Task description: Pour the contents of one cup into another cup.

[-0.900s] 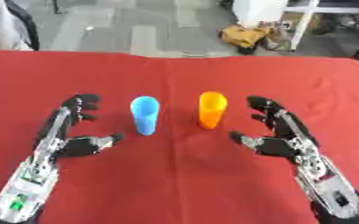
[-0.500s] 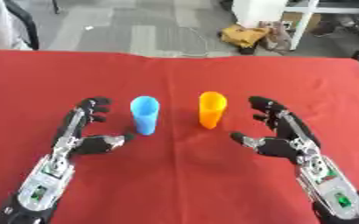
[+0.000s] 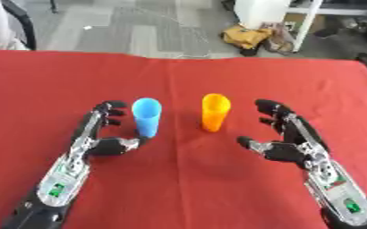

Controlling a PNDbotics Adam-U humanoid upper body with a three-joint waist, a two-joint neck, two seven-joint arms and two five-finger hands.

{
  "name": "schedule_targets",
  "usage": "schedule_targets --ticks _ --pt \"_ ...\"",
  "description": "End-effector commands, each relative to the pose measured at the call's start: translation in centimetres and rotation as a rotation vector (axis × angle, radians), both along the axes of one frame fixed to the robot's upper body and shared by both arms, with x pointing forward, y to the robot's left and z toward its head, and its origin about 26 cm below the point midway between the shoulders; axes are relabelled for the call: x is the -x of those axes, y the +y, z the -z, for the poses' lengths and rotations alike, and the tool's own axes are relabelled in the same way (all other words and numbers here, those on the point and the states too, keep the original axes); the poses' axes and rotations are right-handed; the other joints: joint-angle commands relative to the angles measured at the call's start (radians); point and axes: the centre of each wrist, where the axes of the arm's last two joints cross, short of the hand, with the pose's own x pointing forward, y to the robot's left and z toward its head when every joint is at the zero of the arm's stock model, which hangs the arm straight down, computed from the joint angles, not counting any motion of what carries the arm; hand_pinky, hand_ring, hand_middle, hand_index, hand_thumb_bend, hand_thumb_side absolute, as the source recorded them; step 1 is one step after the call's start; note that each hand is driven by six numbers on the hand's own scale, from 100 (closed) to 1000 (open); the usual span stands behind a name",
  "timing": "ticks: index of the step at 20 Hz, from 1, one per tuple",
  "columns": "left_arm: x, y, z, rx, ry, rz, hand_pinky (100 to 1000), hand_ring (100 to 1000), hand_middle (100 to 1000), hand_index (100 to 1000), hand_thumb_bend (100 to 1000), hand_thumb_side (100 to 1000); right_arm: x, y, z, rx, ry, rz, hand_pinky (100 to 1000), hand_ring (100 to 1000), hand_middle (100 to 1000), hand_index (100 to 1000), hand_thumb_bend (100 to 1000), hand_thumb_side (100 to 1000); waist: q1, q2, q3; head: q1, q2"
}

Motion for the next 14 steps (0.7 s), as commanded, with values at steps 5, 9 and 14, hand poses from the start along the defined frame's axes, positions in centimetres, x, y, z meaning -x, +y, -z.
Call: schedule_targets --ticks 5,9,14 --pt "-1.0 -0.8 -1.6 0.002 -0.039 -0.006 708 776 791 776 773 100 -0.3 0.0 -0.8 0.007 -0.024 -0.016 905 949 874 875 614 100 -0.003 -0.005 -0.011 0.007 -0.003" --pt "-1.4 -1.0 -2.0 -0.001 -0.05 -0.014 709 778 795 785 774 100 -0.3 0.2 -0.8 0.006 -0.025 -0.021 904 949 874 874 613 100 -0.005 0.001 -0.02 0.011 -0.006" --pt "-1.9 -1.3 -2.7 -0.004 -0.06 -0.012 709 773 795 790 775 100 -0.3 0.3 -0.9 0.005 -0.026 -0.026 904 949 874 874 613 100 -0.006 0.007 -0.028 0.013 -0.01"
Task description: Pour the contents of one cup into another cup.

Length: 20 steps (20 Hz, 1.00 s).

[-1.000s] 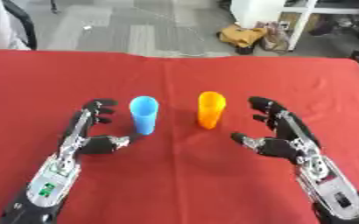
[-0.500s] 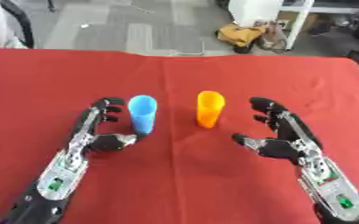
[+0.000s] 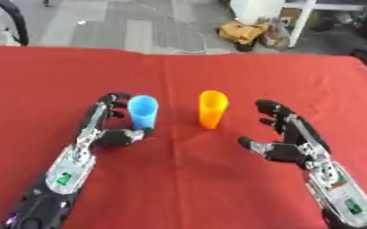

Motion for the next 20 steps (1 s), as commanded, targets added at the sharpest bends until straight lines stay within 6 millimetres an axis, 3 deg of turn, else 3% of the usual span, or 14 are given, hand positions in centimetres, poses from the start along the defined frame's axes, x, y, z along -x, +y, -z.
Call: schedule_targets --ticks 1,20 --pt "-0.5 -0.5 -1.5 0.002 -0.035 0.008 709 772 795 790 775 100 -0.2 0.0 -0.8 0.004 -0.025 -0.011 904 949 874 874 613 100 0.0 -0.011 -0.004 0.005 -0.01" --pt "-1.4 -1.6 -1.7 -0.028 -0.011 0.045 675 727 766 791 773 100 -0.5 0.4 -1.1 -0.001 -0.033 -0.029 904 949 875 874 614 100 -0.012 0.005 -0.024 0.016 -0.023"
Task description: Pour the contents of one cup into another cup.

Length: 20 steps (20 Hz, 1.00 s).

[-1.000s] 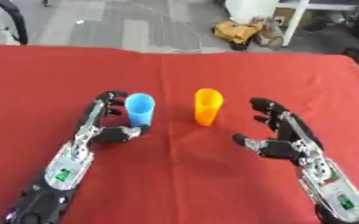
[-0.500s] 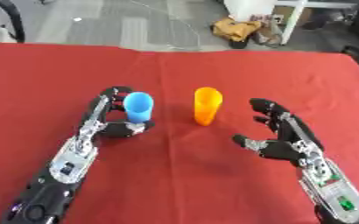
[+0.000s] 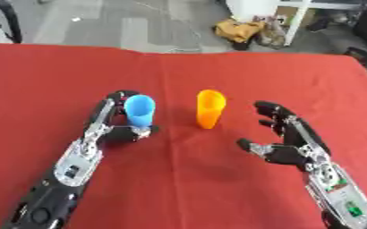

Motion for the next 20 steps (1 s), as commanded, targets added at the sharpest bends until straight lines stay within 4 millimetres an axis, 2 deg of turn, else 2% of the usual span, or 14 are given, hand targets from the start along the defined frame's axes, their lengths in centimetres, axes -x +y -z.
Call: schedule_targets --ticks 1,8,11,13,16,17,20 --pt "-0.43 -0.62 -1.19 0.0 -0.028 0.018 672 722 762 790 771 100 -0.23 -0.06 -0.86 0.003 -0.026 -0.011 904 949 875 874 614 100 0.0 -0.012 -0.003 0.005 -0.015" --pt "-0.54 -0.97 -0.98 -0.003 -0.017 0.054 637 687 739 786 795 100 -0.31 0.08 -0.97 0.001 -0.029 -0.017 904 949 875 874 613 100 -0.005 -0.007 -0.005 0.009 -0.019" --pt "-0.55 -1.04 -0.84 -0.009 -0.011 0.065 576 621 676 769 846 100 -0.33 0.1 -1.02 0.002 -0.03 -0.019 903 948 874 872 612 100 -0.007 -0.004 -0.006 0.01 -0.019" --pt "-0.55 -1.05 -0.79 -0.013 -0.008 0.072 543 589 637 760 826 100 -0.35 0.12 -1.03 0.001 -0.03 -0.02 903 948 874 872 610 100 -0.007 -0.003 -0.006 0.01 -0.019" --pt "-0.56 -0.99 -0.65 -0.017 0.0 0.072 502 549 594 749 728 100 -0.36 0.12 -1.06 0.002 -0.031 -0.021 903 948 874 872 609 100 -0.007 -0.001 -0.005 0.01 -0.02" --pt "-0.56 -0.98 -0.59 -0.017 0.004 0.07 469 518 561 728 618 100 -0.37 0.12 -1.07 0.002 -0.031 -0.021 902 947 872 872 608 100 -0.006 -0.001 -0.005 0.009 -0.021" --pt "-0.55 -1.0 -0.48 -0.005 0.011 0.059 431 477 511 695 515 100 -0.38 0.12 -1.07 0.002 -0.031 -0.02 901 946 871 872 604 100 -0.006 -0.001 -0.005 0.008 -0.021"
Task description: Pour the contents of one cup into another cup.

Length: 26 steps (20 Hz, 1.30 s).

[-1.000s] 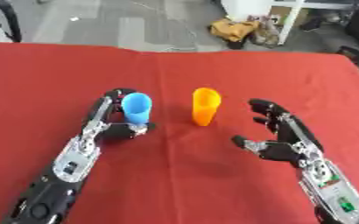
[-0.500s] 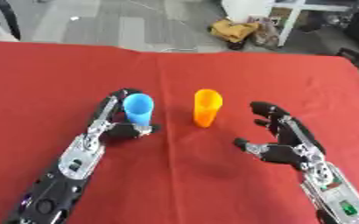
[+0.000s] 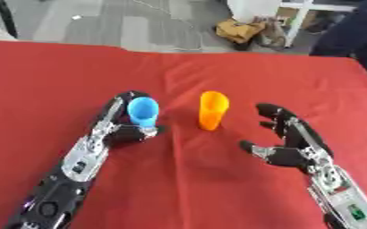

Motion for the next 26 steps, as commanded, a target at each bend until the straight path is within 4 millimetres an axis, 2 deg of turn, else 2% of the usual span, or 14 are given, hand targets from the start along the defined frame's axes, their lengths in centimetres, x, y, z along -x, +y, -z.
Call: schedule_targets --ticks 1,7,14,20,26 --pt "-0.1 -0.5 -0.3 0.01 0.004 -0.004 423 470 503 692 494 100 -0.2 0.0 -0.8 0.003 -0.024 -0.009 901 946 870 872 603 100 0.003 -0.01 -0.003 0.0 -0.01" --pt "-0.1 -0.4 -0.8 0.065 -0.017 -0.038 381 433 466 667 435 100 -0.2 -0.1 -0.8 0.005 -0.022 -0.006 895 942 865 870 586 100 0.004 -0.012 -0.004 0.0 -0.012" --pt "0.3 0.5 -3.6 0.124 -0.118 -0.042 399 447 480 670 461 100 -0.6 -0.6 -1.0 0.028 -0.025 0.016 863 916 836 870 537 100 0.011 -0.016 0.006 -0.008 -0.013" --pt "2.0 1.5 -6.1 0.111 -0.189 0.017 406 452 484 673 497 100 -1.9 -1.0 -1.7 0.09 -0.05 0.017 848 902 826 872 549 100 0.019 -0.022 0.023 -0.018 -0.011" --pt "4.1 1.6 -7.8 0.101 -0.209 0.088 411 455 487 675 514 100 -3.5 -0.9 -1.9 0.14 -0.056 -0.005 837 892 818 872 558 100 0.028 -0.027 0.047 -0.03 -0.01"
